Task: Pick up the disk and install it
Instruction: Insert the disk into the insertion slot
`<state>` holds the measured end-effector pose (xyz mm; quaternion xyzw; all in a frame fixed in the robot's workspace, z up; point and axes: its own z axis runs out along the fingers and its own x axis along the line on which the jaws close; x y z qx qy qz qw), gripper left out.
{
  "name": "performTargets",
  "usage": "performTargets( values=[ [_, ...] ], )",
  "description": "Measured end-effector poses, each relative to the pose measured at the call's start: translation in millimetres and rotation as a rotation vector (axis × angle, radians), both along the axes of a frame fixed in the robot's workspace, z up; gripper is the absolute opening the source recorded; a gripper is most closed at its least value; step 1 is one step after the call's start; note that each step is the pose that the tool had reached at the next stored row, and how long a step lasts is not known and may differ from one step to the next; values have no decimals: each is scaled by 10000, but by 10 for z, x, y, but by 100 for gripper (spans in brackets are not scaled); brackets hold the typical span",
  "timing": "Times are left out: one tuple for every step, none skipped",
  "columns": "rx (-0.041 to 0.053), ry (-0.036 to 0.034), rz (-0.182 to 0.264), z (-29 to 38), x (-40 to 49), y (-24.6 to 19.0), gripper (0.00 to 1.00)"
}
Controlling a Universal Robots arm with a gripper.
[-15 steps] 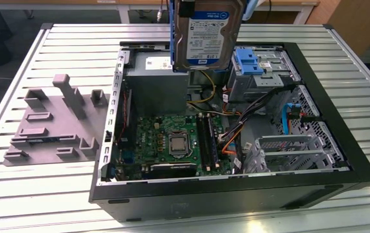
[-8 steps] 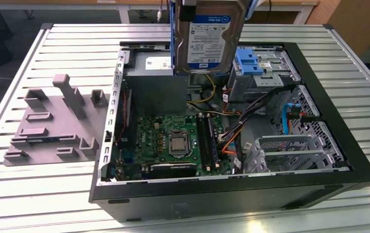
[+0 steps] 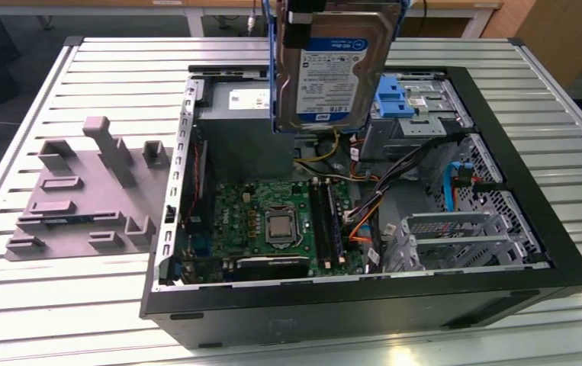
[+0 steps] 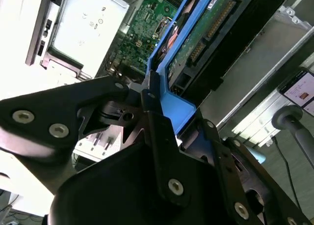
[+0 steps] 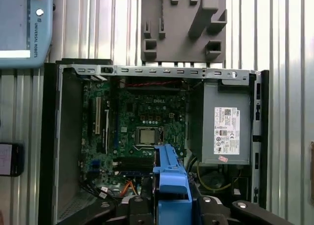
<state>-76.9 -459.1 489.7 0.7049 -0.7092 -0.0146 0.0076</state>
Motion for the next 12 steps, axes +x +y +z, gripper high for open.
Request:
performTargets(
  values=[
    [-8, -2, -31, -3, 0, -5, 36],
    [-29, -2, -43, -3, 0, -10, 36],
    [-44, 0, -42, -1, 1, -15, 36],
    [-46, 0, -42, -1, 1, -22, 36],
    [-48, -1, -42, -3, 0, -28, 36],
    [-54, -1, -43, -3, 1, -36, 36],
    [-59, 0, -42, -4, 1, -46, 36],
    [-63, -1, -43, -4, 0, -60, 36],
    [-64, -1, -43, -5, 0, -77, 36],
    [-66, -1, -43, -5, 0, -94, 36],
    [-70, -1, -42, -5, 1, -104, 36],
    [-69, -1, -43, -6, 0, -105, 36]
  ],
)
